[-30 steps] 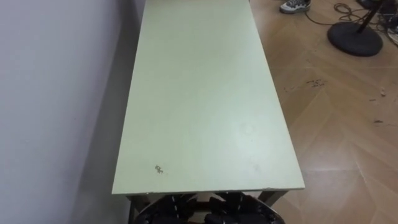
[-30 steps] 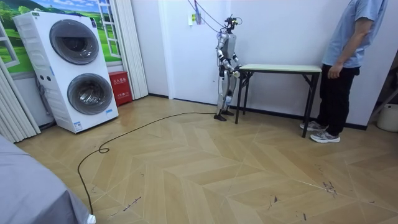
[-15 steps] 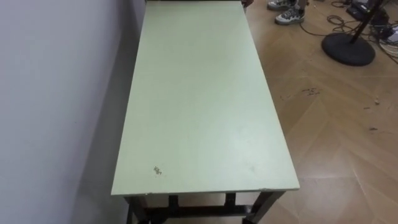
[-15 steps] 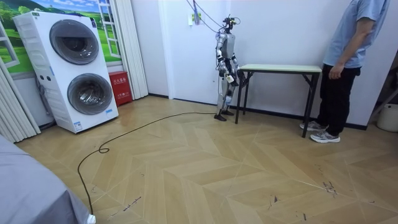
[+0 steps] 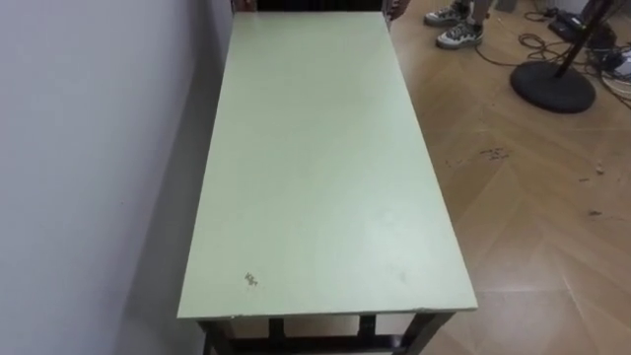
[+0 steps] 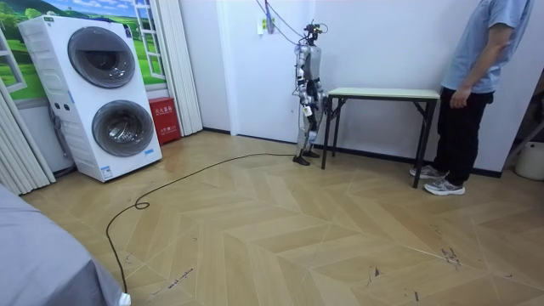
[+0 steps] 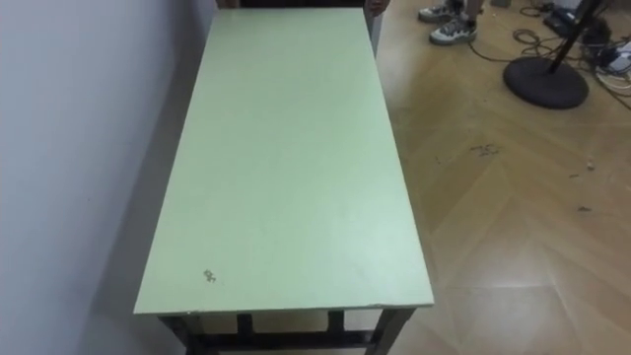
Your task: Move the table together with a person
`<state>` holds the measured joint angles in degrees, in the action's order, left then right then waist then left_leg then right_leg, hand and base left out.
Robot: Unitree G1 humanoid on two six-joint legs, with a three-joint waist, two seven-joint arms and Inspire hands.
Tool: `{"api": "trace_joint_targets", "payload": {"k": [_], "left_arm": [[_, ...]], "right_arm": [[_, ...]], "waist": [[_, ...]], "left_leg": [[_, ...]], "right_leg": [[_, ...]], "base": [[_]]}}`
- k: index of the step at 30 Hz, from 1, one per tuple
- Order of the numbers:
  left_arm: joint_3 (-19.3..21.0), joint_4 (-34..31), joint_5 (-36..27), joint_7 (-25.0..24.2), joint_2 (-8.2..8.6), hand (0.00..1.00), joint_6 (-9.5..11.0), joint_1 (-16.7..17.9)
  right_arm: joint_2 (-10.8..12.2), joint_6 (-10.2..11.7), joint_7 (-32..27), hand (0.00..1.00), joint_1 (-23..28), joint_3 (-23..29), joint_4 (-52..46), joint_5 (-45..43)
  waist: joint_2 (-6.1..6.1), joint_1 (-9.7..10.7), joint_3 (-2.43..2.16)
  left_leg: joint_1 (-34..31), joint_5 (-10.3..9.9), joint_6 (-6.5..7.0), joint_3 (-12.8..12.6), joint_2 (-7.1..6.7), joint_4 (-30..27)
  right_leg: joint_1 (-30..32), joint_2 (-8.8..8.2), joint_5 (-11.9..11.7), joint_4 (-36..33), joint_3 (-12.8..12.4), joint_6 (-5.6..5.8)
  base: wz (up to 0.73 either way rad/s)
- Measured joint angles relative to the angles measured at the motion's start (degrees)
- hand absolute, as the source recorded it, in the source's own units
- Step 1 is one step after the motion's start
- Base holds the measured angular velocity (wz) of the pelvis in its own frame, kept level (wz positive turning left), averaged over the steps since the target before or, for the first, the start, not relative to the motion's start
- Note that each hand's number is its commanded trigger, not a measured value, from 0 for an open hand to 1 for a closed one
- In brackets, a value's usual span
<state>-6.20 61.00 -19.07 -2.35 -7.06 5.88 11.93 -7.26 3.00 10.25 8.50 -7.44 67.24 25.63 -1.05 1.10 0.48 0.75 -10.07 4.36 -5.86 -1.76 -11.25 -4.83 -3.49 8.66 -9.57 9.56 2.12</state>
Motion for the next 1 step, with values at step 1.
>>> {"api": "trace_joint_targets", "payload": {"k": [1], "left_arm": [[0.4, -0.1, 1.0, 0.6, 0.06, 0.0, 0.0, 0.1]], "right_arm": [[0.0, -0.2, -0.6, 0.0, -0.1, 0.1, 0.3, -0.1]], "waist": [[-0.18, 0.0, -0.09]], "left_leg": [[0.1, 0.0, 0.0, 0.0, 0.0, 0.0]], "right_leg": [[-0.1, 0.0, 0.0, 0.1, 0.1, 0.0]], "base": [[0.0]]}}
